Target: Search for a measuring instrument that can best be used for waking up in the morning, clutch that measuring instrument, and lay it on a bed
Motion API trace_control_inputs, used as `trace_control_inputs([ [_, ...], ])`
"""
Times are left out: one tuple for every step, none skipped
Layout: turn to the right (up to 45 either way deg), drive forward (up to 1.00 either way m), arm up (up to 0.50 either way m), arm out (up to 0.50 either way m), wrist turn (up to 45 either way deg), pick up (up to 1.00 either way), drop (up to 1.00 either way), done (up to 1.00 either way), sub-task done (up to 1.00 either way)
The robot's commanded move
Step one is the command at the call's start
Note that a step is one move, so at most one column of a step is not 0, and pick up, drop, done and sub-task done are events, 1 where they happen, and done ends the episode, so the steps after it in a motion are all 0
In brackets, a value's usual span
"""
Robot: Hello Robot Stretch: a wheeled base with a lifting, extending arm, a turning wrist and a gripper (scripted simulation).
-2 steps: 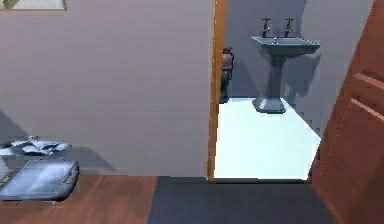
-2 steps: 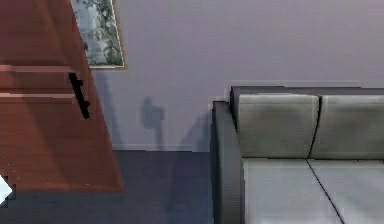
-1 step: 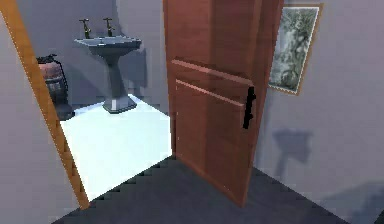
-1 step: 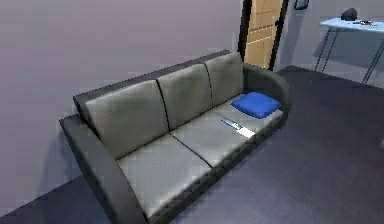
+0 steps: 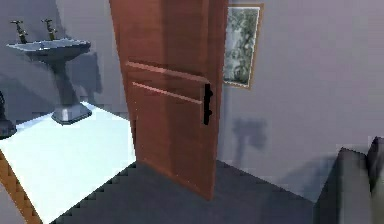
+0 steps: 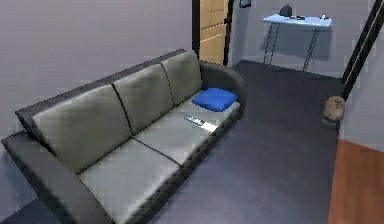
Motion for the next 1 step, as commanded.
trace_control_inputs([
  [0.0, 0.25, 0.00, 0.00, 0.0, 0.00, 0.00, 0.00, 0.00],
])
